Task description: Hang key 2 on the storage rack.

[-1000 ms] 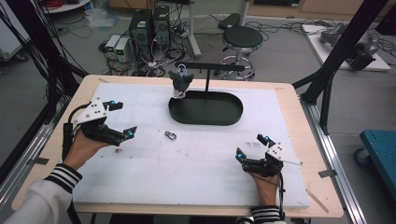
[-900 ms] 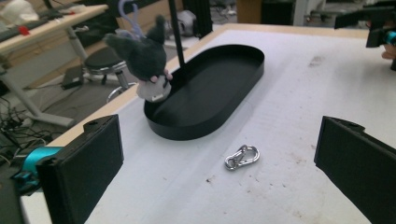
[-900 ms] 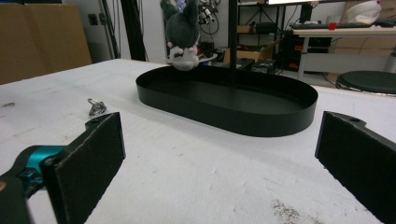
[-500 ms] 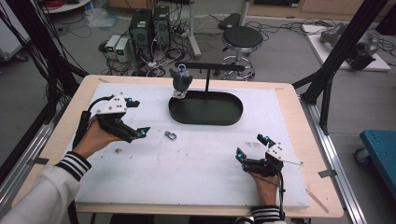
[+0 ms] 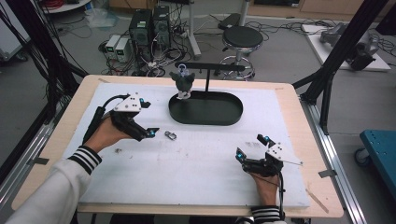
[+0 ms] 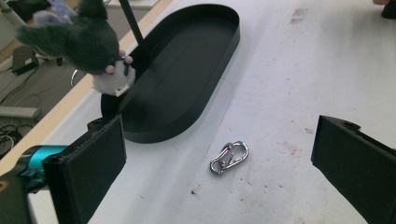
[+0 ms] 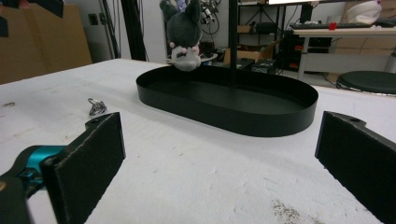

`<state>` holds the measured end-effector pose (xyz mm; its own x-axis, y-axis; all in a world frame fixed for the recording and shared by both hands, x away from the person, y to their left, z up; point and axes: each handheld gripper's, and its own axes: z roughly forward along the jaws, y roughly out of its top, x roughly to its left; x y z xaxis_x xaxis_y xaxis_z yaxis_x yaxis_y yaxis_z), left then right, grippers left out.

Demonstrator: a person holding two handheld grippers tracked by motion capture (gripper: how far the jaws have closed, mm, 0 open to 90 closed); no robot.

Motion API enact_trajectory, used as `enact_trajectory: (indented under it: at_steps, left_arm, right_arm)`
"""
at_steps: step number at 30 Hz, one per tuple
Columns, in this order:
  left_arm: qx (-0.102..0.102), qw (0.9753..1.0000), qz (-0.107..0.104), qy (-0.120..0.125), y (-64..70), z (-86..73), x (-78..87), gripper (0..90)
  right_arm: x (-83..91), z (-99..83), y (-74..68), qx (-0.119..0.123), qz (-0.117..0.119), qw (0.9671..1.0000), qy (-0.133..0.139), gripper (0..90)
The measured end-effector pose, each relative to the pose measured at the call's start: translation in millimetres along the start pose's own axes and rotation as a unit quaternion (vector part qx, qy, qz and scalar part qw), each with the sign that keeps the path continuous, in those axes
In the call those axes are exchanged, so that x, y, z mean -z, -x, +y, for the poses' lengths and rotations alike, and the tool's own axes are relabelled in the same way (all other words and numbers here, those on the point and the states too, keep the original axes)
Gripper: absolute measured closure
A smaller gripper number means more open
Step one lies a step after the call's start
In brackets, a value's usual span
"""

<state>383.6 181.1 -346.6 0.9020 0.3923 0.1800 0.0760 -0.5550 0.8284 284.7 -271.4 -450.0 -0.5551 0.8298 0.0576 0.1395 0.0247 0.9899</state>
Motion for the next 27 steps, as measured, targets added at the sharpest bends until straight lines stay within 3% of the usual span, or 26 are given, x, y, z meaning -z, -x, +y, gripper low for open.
enact_trajectory:
  at_steps: [12,14,19,27]
  left_arm:
    - [0.016,0.9982,-0.025,-0.051,-0.9,-10.1,-32.4,4.0]
    - [0.015,0.9977,-0.03,-0.058,-2.2,-11.9,-35.1,10.4]
    - [0.024,0.9966,-0.03,-0.073,-3.0,-15.6,-42.1,11.8]
    - [0.018,0.9934,-0.038,-0.106,0.0,-20.2,-55.3,20.9]
  right_arm:
    - [0.0,0.0,0.0,0.0,0.0,1.0,0.0,0.7]
    - [0.0,0.0,0.1,0.0,0.001,1.0,0.0,0.8]
    - [0.0,0.0,0.2,0.0,0.001,1.0,0.0,0.8]
    - [0.1,-0.1,0.2,-0.001,0.001,1.0,0.0,0.8]
